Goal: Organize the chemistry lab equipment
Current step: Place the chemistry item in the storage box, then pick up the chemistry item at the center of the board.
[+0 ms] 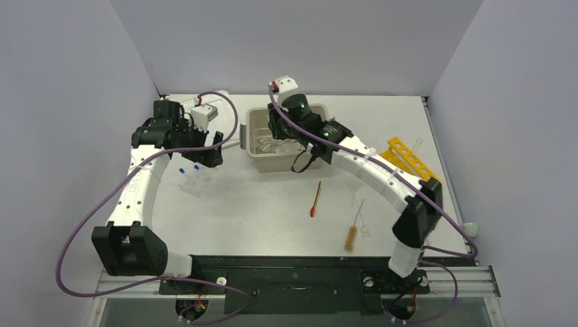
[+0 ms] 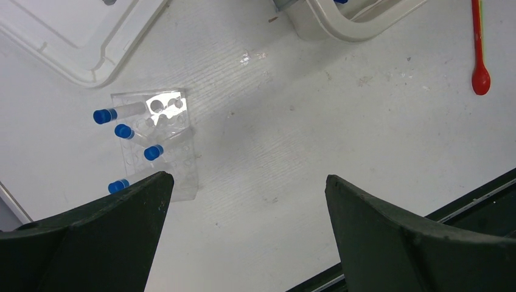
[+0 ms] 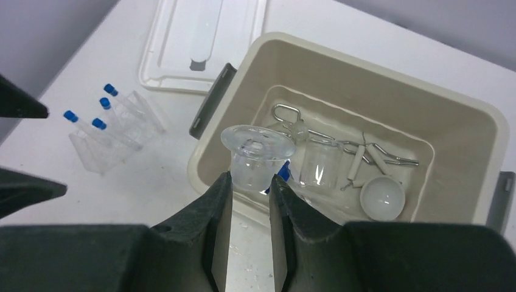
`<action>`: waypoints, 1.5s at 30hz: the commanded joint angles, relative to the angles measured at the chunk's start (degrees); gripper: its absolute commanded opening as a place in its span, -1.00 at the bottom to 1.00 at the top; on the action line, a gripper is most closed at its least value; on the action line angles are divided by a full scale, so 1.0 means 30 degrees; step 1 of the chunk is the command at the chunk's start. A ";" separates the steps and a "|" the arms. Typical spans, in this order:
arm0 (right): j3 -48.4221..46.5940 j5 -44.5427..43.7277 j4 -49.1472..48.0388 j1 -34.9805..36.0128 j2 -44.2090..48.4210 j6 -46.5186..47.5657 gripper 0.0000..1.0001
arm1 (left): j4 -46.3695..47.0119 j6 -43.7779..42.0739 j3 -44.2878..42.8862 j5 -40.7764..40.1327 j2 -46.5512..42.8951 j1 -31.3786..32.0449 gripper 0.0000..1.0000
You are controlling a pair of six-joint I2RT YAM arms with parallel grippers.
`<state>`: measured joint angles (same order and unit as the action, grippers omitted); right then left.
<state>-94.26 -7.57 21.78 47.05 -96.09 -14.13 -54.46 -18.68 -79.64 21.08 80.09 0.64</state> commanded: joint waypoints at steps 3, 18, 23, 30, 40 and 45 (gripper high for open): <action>-0.5809 0.2029 0.3627 -0.1076 -0.5868 -0.0604 -1.00 | 0.0500 -0.0059 0.0083 0.0458 -0.0422 -0.0121 0.93; -0.6396 0.4153 0.2544 -0.2262 -1.0637 -0.3014 -0.99 | 0.0515 -0.0117 0.0059 0.0403 -0.0225 -0.0126 0.93; -0.6556 0.4588 0.2538 -0.2513 -1.1147 -0.3349 -0.97 | 0.0512 -0.0122 0.0024 0.0345 -0.0312 -0.0120 0.93; -0.6971 0.5271 0.2765 -0.2699 -1.1705 -0.3621 -0.34 | 0.0373 -0.0232 0.0061 0.0167 -0.0571 -0.0127 0.93; -0.8249 0.2786 0.3448 -0.2653 -0.7499 -0.2955 0.13 | 0.0298 -0.0249 -0.0194 0.0101 -0.0345 -0.0114 0.93; -0.6123 0.0106 0.3771 -0.2244 -0.4100 -0.2991 0.18 | 0.0310 -0.0242 -0.0259 0.0096 -0.0276 -0.0120 0.93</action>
<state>-114.61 1.15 33.54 39.27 -121.25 -23.44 -54.30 -18.72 -79.09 21.19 80.09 0.64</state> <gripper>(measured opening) 0.588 0.966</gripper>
